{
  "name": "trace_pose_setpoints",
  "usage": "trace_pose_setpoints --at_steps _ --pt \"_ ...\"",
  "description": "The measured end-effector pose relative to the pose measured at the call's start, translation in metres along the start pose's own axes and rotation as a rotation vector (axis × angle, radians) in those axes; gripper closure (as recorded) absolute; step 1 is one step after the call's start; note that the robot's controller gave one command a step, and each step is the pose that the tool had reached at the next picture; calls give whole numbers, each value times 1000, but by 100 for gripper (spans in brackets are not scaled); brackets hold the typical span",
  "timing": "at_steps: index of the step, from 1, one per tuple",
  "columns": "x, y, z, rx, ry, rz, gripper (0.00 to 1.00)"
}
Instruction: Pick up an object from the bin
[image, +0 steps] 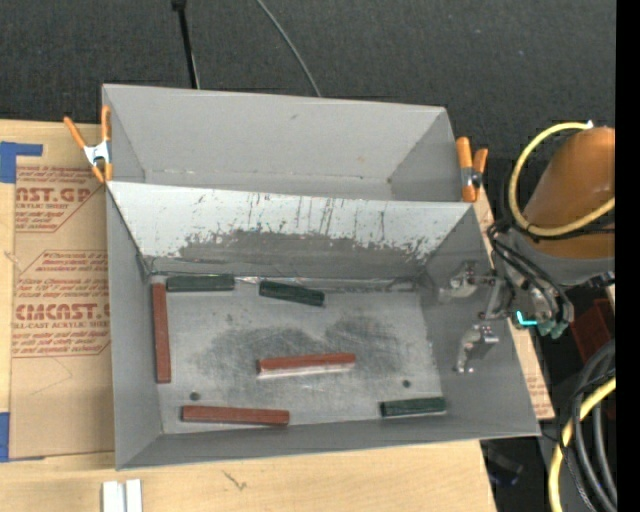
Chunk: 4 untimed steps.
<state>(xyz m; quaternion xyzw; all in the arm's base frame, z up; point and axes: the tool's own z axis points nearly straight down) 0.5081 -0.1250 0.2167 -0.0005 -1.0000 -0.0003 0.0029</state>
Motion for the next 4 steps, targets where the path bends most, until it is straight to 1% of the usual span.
trace_pose_setpoints --at_steps 1,2,3,4 --pt "-2 1 -3 1 -7 -2 0" --pt "-1 -3 44 3 -14 -13 0" --pt "3 -2 67 2 -10 -26 0" --pt "-21 -3 124 1 -10 -87 0"
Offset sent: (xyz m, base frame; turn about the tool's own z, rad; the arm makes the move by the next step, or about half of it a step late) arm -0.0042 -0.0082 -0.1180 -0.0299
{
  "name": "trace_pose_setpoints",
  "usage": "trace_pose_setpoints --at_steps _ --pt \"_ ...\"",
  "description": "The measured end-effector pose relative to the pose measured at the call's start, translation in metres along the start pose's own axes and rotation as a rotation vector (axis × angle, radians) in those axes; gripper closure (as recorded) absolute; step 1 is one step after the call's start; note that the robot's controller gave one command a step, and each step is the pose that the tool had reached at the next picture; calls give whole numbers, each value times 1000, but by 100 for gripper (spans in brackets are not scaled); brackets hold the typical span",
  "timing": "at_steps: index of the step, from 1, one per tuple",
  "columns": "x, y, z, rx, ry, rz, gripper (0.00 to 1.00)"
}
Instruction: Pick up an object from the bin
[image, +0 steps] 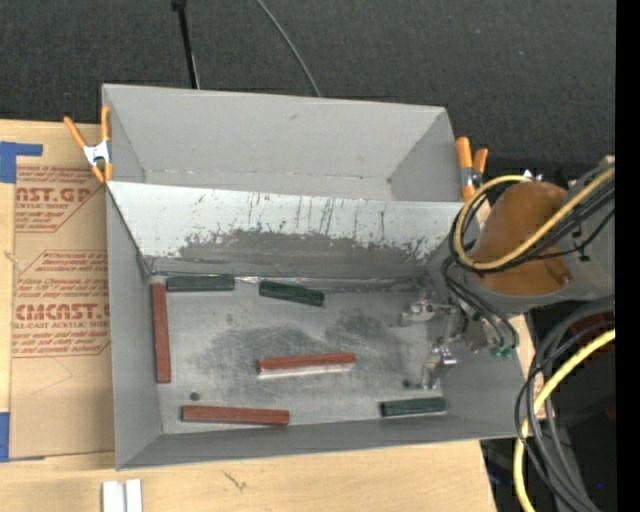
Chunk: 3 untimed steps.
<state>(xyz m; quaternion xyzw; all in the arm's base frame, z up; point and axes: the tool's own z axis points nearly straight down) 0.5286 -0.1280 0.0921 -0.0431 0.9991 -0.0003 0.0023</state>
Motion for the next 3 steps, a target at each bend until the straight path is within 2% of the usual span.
trace_pose_setpoints --at_steps 1,2,3 --pt "-34 50 9 -1 5 51 0" --pt "-31 84 10 -3 1 25 0" --pt "-47 133 15 0 -6 6 100"
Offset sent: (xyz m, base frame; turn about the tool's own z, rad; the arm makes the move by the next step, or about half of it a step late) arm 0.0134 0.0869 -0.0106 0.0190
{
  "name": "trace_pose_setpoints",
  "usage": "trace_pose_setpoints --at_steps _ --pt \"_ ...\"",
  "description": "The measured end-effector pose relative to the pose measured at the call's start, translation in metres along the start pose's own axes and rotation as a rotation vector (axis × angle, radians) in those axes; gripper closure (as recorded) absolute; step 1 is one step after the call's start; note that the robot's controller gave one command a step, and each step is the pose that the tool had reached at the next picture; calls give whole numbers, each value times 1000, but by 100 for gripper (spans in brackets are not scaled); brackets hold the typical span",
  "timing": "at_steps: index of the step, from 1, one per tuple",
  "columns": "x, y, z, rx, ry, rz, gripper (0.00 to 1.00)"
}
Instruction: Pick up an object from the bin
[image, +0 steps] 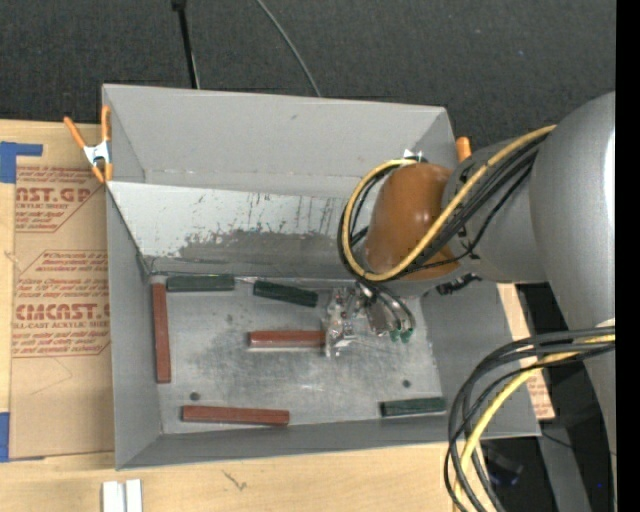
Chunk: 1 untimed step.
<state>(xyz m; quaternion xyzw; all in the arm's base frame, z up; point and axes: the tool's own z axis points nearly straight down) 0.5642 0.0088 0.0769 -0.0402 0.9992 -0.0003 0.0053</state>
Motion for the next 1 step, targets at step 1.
trace_pose_setpoints --at_steps 1 --pt "0 0 0 0 0 0 100"
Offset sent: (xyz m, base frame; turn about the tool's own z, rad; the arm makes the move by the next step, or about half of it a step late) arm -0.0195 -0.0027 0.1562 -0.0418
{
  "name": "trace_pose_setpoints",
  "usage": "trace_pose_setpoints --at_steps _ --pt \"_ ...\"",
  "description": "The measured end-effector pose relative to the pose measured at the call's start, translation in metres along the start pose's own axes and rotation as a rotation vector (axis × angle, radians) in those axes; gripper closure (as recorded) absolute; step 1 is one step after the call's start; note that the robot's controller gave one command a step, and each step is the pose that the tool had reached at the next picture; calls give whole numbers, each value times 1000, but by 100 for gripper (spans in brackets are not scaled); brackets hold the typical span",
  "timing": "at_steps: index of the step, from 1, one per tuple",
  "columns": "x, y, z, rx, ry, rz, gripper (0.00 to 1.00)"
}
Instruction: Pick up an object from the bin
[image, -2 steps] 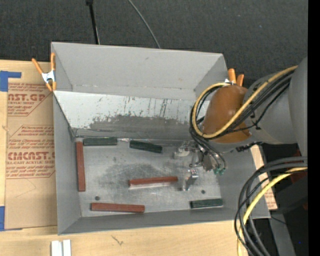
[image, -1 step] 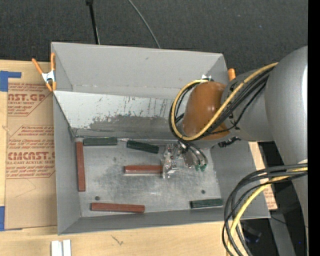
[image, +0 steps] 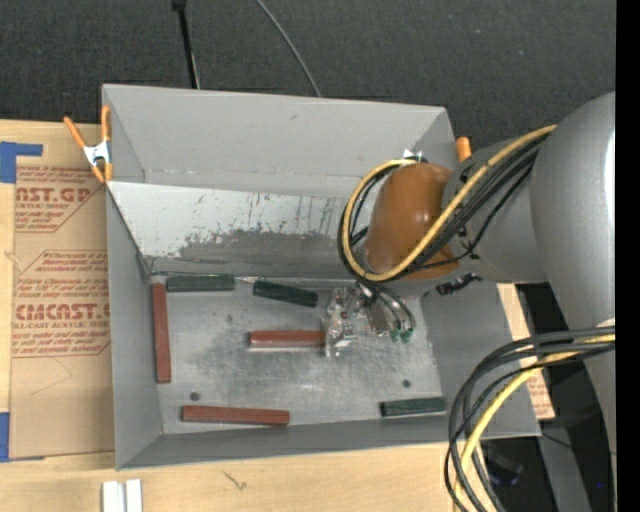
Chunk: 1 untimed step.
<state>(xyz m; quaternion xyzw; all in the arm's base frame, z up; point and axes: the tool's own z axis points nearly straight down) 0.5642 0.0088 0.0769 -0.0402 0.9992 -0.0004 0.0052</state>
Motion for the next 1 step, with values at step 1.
trace_pose_setpoints --at_steps 1 --pt "17 -1 -157 -1 5 -42 100"
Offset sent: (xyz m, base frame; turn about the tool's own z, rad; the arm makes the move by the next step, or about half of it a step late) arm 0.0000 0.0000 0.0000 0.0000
